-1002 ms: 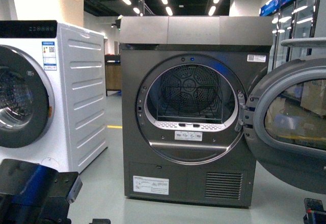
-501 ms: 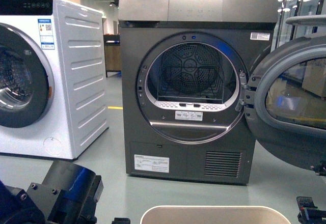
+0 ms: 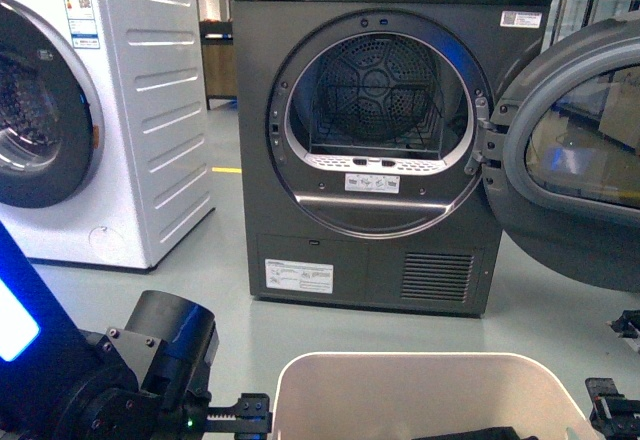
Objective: Move hamper under clothes hanger
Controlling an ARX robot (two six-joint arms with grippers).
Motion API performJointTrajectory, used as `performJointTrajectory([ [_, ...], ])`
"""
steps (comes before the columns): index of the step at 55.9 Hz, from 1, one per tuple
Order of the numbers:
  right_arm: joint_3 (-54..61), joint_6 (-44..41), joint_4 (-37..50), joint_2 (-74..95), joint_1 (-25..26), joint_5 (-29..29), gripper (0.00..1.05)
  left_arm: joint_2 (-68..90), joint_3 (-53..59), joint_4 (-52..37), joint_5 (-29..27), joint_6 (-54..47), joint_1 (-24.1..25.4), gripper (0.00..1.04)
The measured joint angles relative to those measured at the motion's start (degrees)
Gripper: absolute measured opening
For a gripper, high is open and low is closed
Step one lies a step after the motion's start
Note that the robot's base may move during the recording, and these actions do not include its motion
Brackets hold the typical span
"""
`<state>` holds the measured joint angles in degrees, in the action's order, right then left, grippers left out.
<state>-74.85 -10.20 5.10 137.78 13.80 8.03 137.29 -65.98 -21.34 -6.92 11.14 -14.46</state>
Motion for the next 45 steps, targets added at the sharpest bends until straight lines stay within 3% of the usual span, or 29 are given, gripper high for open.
performJointTrajectory([
  [45, -4.1, -3.0, -2.6, 1.6, -1.0, -0.8, 0.97, 3.4, -5.5, 1.1, -0.4, 2.3, -2.9, 0.98],
])
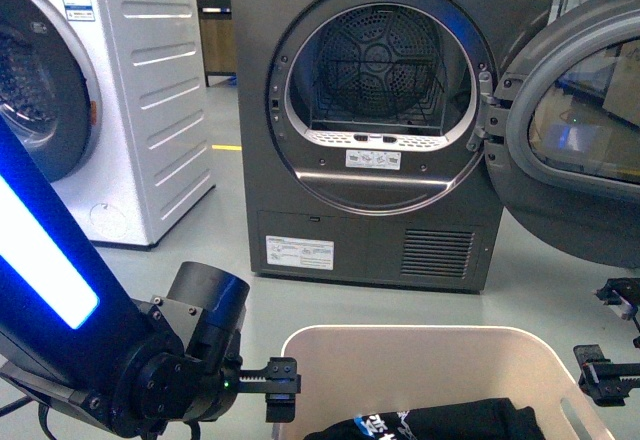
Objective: Move hamper under clothes hanger
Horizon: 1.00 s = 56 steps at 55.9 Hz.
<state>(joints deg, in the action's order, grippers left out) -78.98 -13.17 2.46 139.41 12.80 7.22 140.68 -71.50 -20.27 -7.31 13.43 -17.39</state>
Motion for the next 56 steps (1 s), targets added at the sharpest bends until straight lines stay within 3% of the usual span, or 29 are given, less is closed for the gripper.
performJointTrajectory([
  [25, -0.2, 2.4, 2.8, 0.0, -0.8, 5.2, 0.97, -1.2, 0.2, -3.3, 3.9, 3.9, -0.3, 0.98],
  [56, 0.0, 0.2, -0.3, 0.1, -1.6, 2.7, 0.97, -1.9, -0.3, -1.3, 5.8, 5.7, -1.8, 0.98],
])
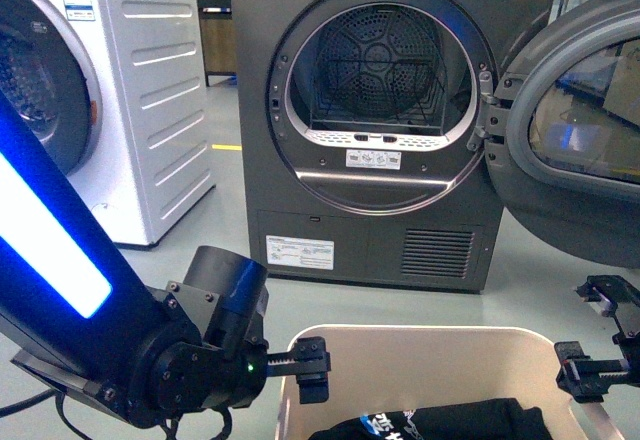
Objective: Move hamper under clothes hanger
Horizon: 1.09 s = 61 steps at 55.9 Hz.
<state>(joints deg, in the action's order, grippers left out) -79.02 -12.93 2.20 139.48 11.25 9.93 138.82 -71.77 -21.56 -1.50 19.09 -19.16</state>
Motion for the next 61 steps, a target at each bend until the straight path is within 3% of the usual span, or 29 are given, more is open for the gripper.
performJointTrajectory([
  [10, -0.1, -0.6, -1.4, 1.2, 0.7, 0.2, 0.97, 3.9, -2.7, 2.9, -1.6, -0.7, -1.7, 0.98],
  [22, -1.0, -0.6, -2.5, 3.1, 1.0, 0.4, 0.85, 5.7, -5.1, 6.3, -2.5, -1.4, -2.4, 0.98],
  [28, -1.3, -0.6, -3.1, 3.5, 1.1, 0.5, 0.86, 6.2, -6.5, 8.6, -2.9, -1.8, -2.6, 0.98],
  [34, -1.5, -0.5, -3.8, 3.7, 1.1, 0.7, 0.74, 6.7, -7.9, 11.0, -3.0, -2.2, -2.6, 0.98],
  [38, -1.7, -0.6, -4.3, 3.8, 1.1, 0.7, 0.60, 7.0, -8.7, 13.0, -3.1, -2.5, -2.7, 0.97],
  [54, -2.0, -0.5, -5.1, 4.5, 0.9, 1.8, 0.14, 7.6, -9.7, 15.8, -3.0, -2.7, -2.8, 0.53],
  [61, -2.1, -0.2, -5.1, 4.5, 0.6, 1.6, 0.03, 7.6, -10.0, 16.1, -2.9, -2.7, -2.9, 0.35],
])
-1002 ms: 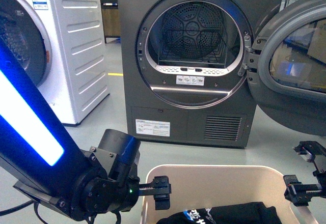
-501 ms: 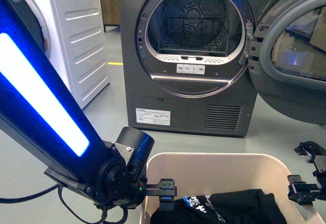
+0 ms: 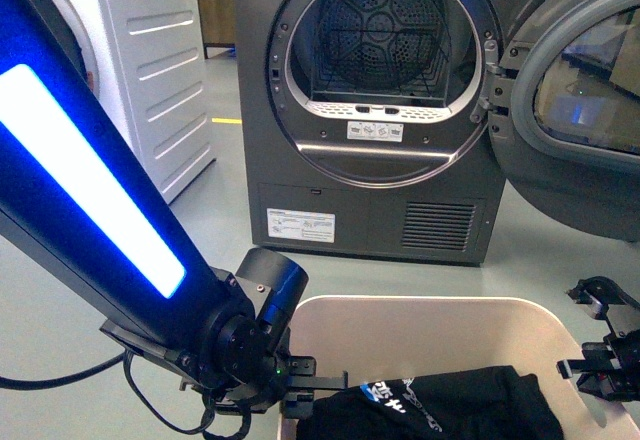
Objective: Move hamper under clothes hanger
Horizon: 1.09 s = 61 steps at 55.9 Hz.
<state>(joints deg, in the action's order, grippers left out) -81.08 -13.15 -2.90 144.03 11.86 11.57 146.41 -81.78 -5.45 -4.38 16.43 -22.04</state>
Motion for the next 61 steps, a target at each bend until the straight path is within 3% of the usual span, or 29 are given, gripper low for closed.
performJointTrajectory([
  [8, -0.2, 0.5, 0.0, 0.0, 0.0, 0.0, 0.03, 0.0, -0.2, 0.2, 1.1, 0.3, -0.4, 0.06],
  [10, -0.2, 0.5, 0.0, 0.0, 0.0, 0.0, 0.03, 0.0, -0.2, 0.2, 1.0, 0.9, -0.6, 0.03],
  [34, 1.5, 1.5, -0.2, -1.6, 0.1, 0.3, 0.03, -3.4, 1.1, 0.3, 0.5, 1.0, -0.3, 0.04],
  [61, 7.5, 6.1, 2.0, -9.5, -1.5, 3.8, 0.03, -9.9, 4.1, -0.3, -1.2, -3.9, 3.9, 0.04],
])
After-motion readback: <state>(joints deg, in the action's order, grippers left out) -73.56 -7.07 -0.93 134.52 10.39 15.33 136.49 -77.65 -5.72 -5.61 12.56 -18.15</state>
